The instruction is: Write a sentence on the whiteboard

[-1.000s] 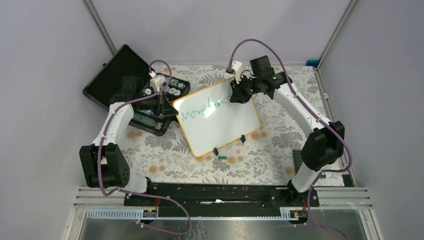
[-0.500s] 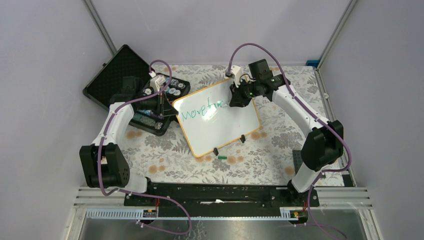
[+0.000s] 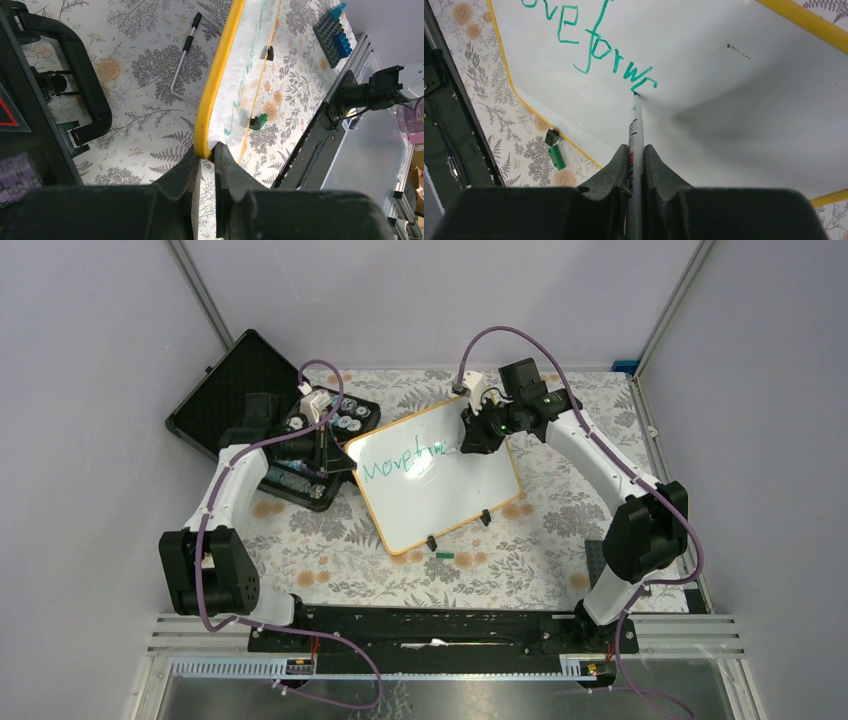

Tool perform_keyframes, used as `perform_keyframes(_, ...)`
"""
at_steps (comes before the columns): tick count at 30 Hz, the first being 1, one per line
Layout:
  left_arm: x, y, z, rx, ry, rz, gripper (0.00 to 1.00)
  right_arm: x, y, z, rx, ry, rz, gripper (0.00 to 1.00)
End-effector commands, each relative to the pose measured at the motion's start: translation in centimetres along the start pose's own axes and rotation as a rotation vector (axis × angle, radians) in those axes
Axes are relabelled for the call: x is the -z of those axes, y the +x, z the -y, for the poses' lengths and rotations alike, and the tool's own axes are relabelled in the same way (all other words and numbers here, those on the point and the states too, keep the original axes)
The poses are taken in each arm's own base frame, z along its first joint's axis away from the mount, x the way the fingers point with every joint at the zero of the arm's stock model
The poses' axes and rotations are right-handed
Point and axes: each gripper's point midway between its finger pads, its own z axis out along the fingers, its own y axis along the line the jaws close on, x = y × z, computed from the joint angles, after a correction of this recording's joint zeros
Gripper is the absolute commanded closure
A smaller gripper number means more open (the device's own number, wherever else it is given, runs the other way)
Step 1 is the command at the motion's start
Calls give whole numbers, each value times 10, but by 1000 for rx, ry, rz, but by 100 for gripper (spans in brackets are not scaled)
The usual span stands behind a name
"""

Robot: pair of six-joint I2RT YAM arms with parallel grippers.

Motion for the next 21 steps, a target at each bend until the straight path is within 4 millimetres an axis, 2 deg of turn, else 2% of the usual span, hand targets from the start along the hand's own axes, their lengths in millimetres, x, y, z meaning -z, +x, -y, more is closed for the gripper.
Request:
perform_keyframes(1, -5, 0, -14, -122, -66, -21, 100, 18, -18, 20, 56, 100, 39, 100)
perform_keyframes(21, -6, 0, -14, -121, -65, -21, 100, 22, -33, 27, 57, 115, 67, 100)
